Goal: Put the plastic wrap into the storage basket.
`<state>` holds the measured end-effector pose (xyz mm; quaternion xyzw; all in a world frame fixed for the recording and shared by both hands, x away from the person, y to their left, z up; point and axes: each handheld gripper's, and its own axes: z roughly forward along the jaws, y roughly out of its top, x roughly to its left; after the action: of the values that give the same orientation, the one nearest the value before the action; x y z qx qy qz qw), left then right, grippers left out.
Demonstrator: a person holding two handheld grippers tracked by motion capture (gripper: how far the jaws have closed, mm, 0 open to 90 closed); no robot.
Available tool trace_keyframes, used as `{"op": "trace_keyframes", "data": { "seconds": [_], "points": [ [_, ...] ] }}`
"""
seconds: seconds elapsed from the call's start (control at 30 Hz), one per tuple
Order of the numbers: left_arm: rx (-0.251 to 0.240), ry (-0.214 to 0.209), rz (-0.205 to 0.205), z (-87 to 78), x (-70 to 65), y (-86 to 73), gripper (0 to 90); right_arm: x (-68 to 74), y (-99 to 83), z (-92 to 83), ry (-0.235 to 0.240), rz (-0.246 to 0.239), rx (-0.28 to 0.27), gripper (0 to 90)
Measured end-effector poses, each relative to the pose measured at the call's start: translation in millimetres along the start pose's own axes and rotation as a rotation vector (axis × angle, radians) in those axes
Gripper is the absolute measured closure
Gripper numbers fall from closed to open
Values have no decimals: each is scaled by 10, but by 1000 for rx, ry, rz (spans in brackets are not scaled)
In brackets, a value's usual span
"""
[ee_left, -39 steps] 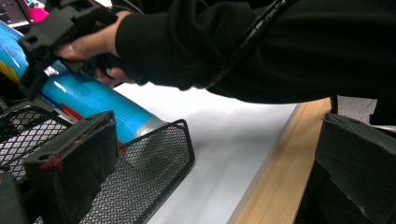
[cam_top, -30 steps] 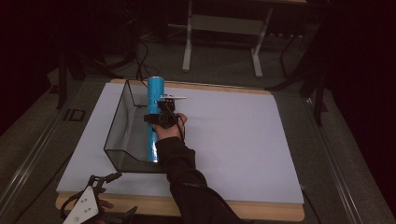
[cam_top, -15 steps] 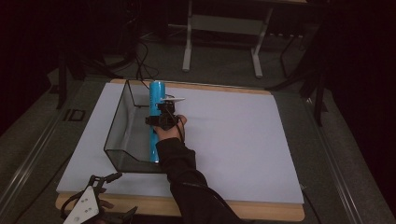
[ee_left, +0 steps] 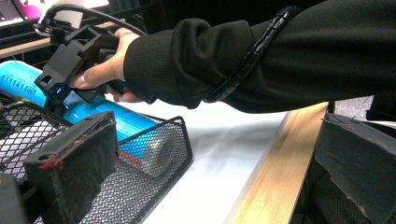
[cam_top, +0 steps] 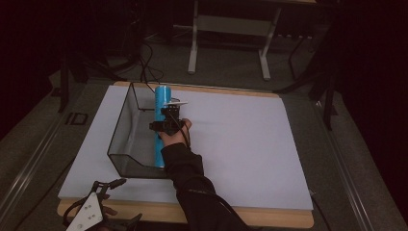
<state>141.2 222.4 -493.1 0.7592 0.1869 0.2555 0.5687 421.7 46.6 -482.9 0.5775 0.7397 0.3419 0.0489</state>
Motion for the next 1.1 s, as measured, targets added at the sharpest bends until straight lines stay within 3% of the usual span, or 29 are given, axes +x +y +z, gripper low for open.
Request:
{"op": "trace_keyframes", "data": {
  "seconds": [0.2, 0.33, 0.6, 0.7, 0.83, 0.97, 1.0, 1.1],
  "points": [
    [8, -5, 4, 8, -3, -3, 2, 60, -21, -33, -65, -99, -33, 264],
    [5, -5, 4, 6, -3, -3, 2, 54, -15, -89, -72, -116, -66, 255],
    [10, -9, 0, 10, -4, -6, 2, -54, 99, -286, 0, -130, -76, 175],
    [11, -10, -2, 17, 1, -8, 2, -117, 111, -391, -5, -209, -91, 152],
    [11, -8, -2, 21, 0, -7, 2, -189, 106, -503, 57, -273, -97, 134],
    [1, 5, -1, 10, 1, 2, 2, -233, 85, -588, 72, -299, -104, 134],
    [0, 6, -4, 7, 3, 2, 2, -274, 65, -651, 101, -293, -80, 138],
    [4, 4, -5, 16, 8, -2, 2, -320, 33, -725, 119, -306, -60, 139]
  ]
}}
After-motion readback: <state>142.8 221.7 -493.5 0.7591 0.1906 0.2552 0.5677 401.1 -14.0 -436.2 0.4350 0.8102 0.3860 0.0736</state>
